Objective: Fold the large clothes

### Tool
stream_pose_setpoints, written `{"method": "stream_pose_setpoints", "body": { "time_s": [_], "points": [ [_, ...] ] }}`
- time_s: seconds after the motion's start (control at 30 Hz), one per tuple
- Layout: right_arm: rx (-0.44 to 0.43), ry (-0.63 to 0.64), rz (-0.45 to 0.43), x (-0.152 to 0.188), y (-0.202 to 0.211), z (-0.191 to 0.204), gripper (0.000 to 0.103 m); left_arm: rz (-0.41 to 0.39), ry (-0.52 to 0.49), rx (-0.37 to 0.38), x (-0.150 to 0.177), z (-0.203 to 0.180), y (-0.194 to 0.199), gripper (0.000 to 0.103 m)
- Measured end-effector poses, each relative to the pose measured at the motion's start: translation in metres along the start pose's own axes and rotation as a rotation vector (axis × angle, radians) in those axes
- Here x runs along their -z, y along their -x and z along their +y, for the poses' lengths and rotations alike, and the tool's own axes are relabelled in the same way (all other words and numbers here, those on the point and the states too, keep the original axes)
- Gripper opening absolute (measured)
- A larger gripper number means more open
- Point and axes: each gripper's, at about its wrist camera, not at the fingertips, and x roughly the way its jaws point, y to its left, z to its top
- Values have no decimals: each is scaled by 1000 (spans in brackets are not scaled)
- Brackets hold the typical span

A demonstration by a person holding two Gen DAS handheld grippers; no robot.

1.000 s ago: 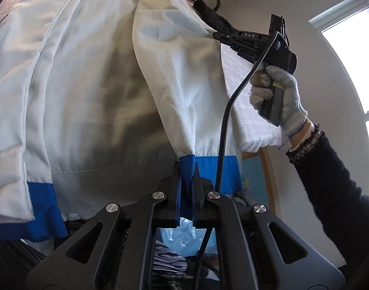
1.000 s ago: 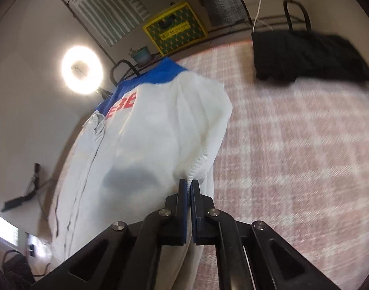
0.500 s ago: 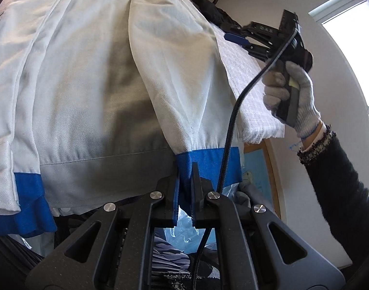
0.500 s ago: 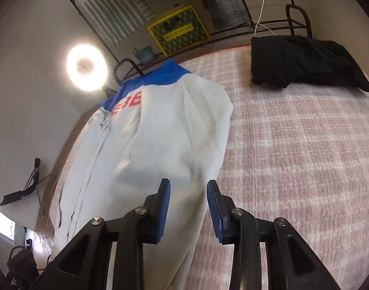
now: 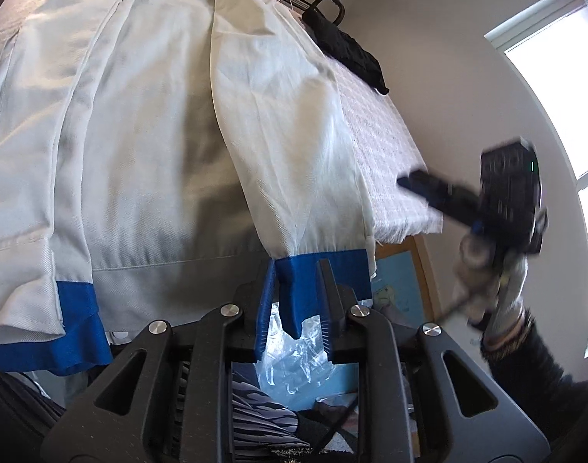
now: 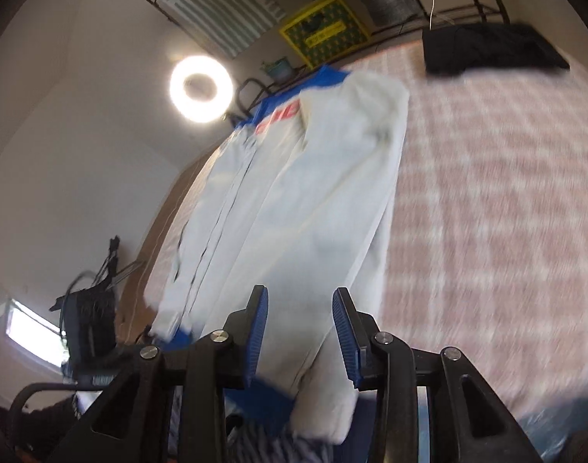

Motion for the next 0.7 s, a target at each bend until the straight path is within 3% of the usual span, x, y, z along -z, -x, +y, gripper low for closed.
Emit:
{"method": "stream_pose_setpoints", "body": {
  "time_s": [0.17, 0.37, 0.4, 0.43, 0.47, 0.5, 0.7],
  "points": [
    [13, -32, 73, 42, -22, 1, 40, 15, 108, 34, -3, 24, -5, 19],
    [-39, -93, 116, 61, -40, -5, 39, 52, 122, 60, 3, 30, -16, 12],
    [-56, -98, 121, 61, -44, -5, 36, 54, 116, 59, 1, 29, -18, 11],
    [-68, -101, 128, 60, -47, -4, 26, 55, 111, 55, 3, 28, -19, 10],
    [-69, -94, 133, 60, -48, -2, 9, 56, 112, 57, 3, 28, -20, 9],
    [-64, -80, 132, 58, -48, 2, 2, 55, 112, 62, 2, 28, -21, 9],
    [39, 70, 51, 44, -9, 33, 0, 35, 83, 92, 4, 12, -22, 7]
  ]
}}
